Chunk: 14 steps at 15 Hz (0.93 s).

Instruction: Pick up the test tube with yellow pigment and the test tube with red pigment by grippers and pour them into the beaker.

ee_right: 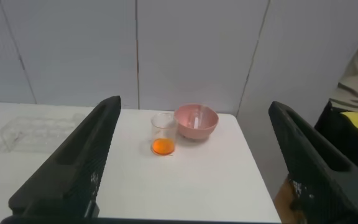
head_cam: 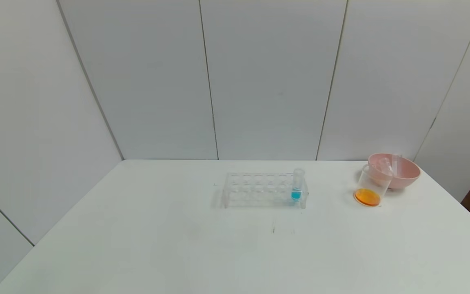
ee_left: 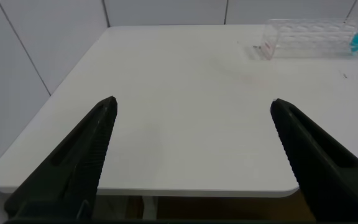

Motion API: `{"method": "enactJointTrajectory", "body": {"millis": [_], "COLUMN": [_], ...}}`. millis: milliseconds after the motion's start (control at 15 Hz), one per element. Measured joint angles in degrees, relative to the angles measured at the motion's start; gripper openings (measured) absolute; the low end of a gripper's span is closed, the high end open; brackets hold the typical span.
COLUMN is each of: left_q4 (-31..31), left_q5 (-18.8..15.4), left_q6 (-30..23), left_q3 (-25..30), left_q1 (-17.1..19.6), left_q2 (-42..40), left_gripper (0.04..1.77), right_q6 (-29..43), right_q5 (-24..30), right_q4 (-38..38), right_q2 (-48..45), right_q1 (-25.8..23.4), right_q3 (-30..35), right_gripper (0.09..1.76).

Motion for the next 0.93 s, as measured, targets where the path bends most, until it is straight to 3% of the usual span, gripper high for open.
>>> {"method": "enactJointTrajectory", "body": {"millis": [933], "left_q4": [0.0], "left_q5": [0.0], "left_q6": [0.0], "left_q3": [0.0], "left_q1": [0.0], "left_q2": [0.0], "left_gripper": [1.76], "right_q6": [-0.5], "right_q5": [-5.9], "right_q4": [15.6], "right_q2": [-28.3], "right_q1": [1.8], "right_q3": [7.0], "right_gripper": [1.7]}}
